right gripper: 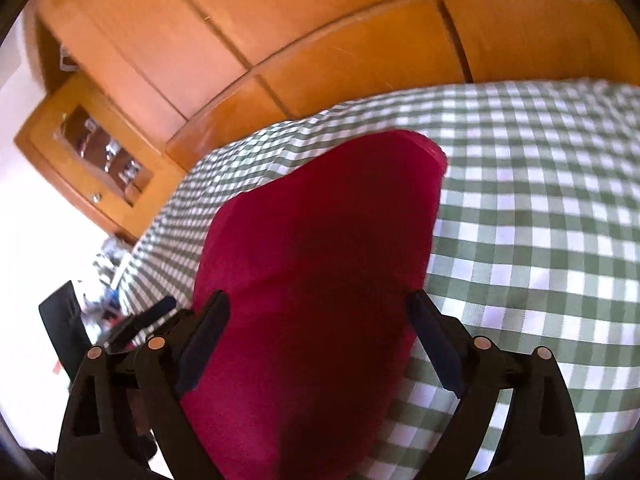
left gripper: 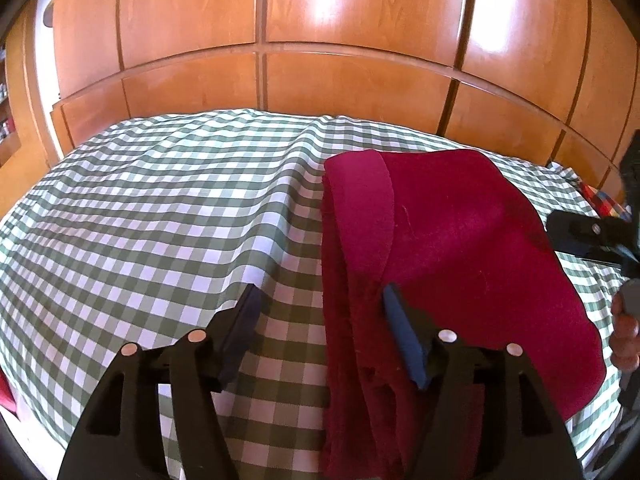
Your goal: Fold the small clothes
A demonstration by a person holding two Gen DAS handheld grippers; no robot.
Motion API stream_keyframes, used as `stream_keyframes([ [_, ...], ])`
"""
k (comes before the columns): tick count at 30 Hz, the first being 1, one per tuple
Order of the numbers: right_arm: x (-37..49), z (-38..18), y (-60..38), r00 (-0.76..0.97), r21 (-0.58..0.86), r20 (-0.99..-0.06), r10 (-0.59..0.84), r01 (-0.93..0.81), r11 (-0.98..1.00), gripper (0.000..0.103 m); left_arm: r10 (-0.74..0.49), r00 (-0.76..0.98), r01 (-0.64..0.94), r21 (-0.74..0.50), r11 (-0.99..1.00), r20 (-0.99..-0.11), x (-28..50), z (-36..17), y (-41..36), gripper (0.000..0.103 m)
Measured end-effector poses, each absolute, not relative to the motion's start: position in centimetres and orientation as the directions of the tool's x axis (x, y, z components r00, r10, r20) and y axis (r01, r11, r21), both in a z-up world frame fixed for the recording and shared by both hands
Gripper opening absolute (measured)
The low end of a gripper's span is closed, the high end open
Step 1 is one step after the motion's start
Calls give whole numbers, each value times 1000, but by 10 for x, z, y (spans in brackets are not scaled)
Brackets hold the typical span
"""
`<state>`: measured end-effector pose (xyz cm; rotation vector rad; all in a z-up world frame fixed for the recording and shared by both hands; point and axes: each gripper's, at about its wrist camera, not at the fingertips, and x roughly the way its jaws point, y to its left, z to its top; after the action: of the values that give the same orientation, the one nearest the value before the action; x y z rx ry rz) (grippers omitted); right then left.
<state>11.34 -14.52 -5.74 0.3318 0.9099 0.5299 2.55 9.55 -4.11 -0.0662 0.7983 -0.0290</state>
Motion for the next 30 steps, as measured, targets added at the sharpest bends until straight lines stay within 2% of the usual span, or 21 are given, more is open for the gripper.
stream_keyframes([
  [5, 137, -81, -155, 449, 576, -651, 612, -232, 784, 90, -135, 684, 50, -138, 989, -717, 33, -49, 104, 71],
  [12, 142, -102, -147, 391, 642, -617, 683, -253, 724, 89, -301, 646, 84, -326, 942, -702, 42, -65, 125, 76],
  [15, 142, -105, -144, 391, 635, -621, 679, -258, 729, 78, -363, 627, 87, -401, 912, -689, 46, -74, 131, 76],
  [17, 138, -102, -145, 396, 623, -628, 670, -260, 738, 61, -406, 617, 95, -448, 889, -674, 47, -78, 133, 74],
  [19, 131, -95, -147, 413, 627, -612, 675, -266, 732, 47, -444, 608, 118, -479, 870, -658, 47, -79, 132, 58],
  [20, 128, -90, -148, 423, 627, -604, 675, -271, 730, 45, -469, 603, 133, -498, 857, -645, 46, -78, 131, 52],
  [21, 123, -86, -149, 436, 622, -599, 672, -276, 733, 44, -493, 597, 151, -514, 844, -633, 46, -77, 129, 38],
  [22, 116, -80, -149, 452, 611, -593, 666, -286, 738, 43, -504, 594, 169, -515, 841, -627, 45, -74, 124, 33],
  [26, 90, -56, -161, 507, 595, -559, 656, -305, 743, 41, -503, 591, 205, -486, 850, -630, 46, -64, 105, 20],
  [27, 81, -48, -169, 529, 588, -549, 647, -306, 749, 41, -529, 580, 228, -500, 836, -620, 48, -61, 98, 13],
  [30, 65, -30, -193, 586, 573, -522, 620, -297, 764, 40, -543, 560, 279, -476, 834, -625, 57, -50, 69, 13],
])
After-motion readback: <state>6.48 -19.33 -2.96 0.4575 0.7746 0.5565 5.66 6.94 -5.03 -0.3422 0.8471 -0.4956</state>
